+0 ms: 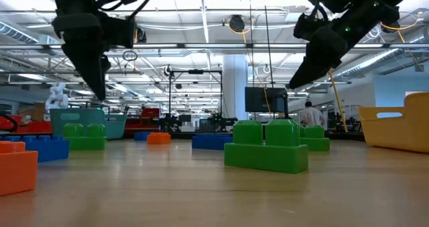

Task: Sort & place blocks by color
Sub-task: Put the green game piece into the yellow bin

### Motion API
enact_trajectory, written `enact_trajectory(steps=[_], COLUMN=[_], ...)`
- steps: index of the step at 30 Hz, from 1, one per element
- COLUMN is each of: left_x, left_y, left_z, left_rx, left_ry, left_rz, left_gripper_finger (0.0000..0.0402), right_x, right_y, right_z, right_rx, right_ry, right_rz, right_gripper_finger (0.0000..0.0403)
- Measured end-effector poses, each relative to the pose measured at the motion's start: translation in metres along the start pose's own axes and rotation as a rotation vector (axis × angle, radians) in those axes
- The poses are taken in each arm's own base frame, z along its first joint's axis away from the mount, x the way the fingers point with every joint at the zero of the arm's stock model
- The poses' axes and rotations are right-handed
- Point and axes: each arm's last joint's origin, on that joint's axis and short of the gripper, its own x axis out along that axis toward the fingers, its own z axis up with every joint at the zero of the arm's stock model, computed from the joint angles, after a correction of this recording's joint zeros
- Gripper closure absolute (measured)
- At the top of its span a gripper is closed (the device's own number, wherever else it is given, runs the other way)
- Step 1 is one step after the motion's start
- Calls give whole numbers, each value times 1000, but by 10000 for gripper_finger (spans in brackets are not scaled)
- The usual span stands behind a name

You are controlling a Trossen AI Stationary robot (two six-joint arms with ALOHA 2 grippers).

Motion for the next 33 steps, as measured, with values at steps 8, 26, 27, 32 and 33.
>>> enact_trajectory(steps=[8,26,27,32,33], left_x=[1,17,19,34,38], left_y=[-4,-11,-11,-15,-15], left_z=[-3,-7,-8,-8,-7], left_rx=[29,93,90,95,100], left_ry=[41,88,107,167,167], left_rz=[-54,54,61,86,86], left_gripper_finger=[126,126,126,126,126], right_x=[2,24,23,23,23], right_y=[2,1,1,1,1], right_z=[15,35,36,37,36], right_rx=[26,12,4,-10,-12], right_ry=[-112,-307,-323,-327,-323], right_rz=[0,-137,-144,-146,-146], right_gripper_finger=[179,179,179,179,179])
